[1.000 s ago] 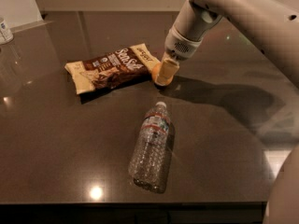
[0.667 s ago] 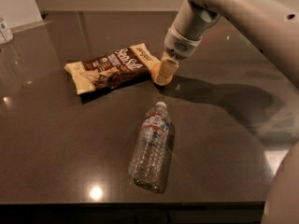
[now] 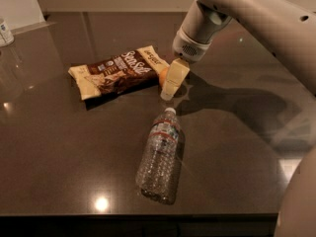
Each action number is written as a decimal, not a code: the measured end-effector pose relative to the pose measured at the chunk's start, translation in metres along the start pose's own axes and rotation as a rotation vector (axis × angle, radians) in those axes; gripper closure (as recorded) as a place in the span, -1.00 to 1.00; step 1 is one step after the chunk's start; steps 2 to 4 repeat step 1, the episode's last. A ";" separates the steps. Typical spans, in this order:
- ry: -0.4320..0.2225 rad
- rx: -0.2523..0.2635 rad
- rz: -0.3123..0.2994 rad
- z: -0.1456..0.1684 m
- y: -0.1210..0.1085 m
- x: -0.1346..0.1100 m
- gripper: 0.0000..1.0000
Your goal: Move orange near brown chip bag
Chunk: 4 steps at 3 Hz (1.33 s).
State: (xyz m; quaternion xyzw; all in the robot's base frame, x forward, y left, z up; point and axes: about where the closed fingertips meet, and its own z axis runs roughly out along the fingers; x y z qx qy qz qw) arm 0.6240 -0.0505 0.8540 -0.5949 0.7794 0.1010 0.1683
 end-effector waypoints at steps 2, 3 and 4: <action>0.000 0.000 0.000 0.000 0.000 0.000 -1.00; 0.000 0.000 0.000 0.000 0.000 0.000 -1.00; 0.000 0.000 0.000 0.000 0.000 0.000 -1.00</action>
Offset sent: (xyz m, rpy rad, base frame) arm 0.0000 0.0000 0.0000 0.0000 0.0000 0.0000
